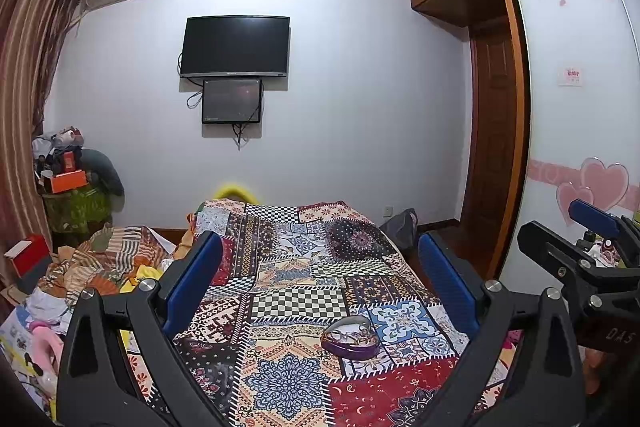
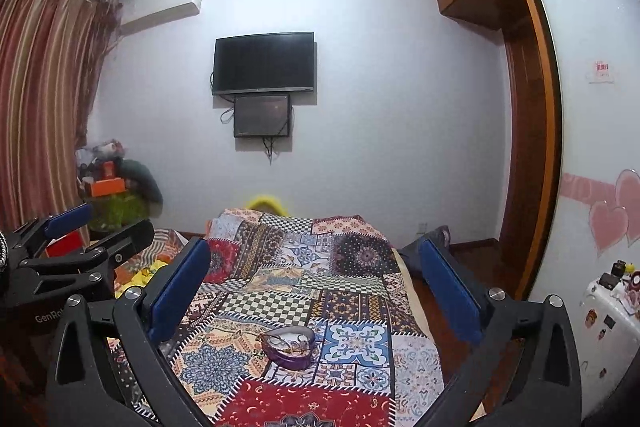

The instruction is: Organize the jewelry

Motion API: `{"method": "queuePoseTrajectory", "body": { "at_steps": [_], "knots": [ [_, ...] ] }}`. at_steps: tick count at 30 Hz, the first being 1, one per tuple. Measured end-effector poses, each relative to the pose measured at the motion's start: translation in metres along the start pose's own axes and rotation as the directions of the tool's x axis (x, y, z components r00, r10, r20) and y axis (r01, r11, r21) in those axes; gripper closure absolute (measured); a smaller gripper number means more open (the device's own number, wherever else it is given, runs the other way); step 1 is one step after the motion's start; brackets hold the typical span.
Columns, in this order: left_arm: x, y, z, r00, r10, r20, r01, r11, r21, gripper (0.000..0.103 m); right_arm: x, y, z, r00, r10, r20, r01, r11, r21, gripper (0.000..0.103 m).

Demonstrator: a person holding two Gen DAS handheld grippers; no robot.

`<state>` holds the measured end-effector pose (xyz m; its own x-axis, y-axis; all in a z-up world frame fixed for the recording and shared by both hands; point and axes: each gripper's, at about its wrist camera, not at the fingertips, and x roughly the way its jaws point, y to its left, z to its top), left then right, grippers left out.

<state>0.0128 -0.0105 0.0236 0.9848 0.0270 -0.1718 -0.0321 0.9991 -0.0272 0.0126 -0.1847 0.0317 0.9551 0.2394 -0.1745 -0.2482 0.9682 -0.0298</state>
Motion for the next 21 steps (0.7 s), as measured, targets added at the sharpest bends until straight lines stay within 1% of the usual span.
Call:
{"method": "queuePoseTrajectory", "body": {
  "at_steps": [13, 21],
  "knots": [
    [0.0066, 0.0, -0.0034, 1.0, -0.001, -0.025, 0.001, 1.0, 0.0, 0.004, 0.0028, -0.002, 0.0012, 0.999, -0.007, -0.037, 0.007, 1.0, 0.003, 0.0],
    [0.0089, 0.0008, -0.0042, 0.999, -0.009, -0.033, 0.009, 1.0, -0.002, 0.004, 0.0041, -0.004, 0.0014, 0.999, -0.007, -0.042, 0.008, 1.0, 0.006, 0.0]
  ]
}}
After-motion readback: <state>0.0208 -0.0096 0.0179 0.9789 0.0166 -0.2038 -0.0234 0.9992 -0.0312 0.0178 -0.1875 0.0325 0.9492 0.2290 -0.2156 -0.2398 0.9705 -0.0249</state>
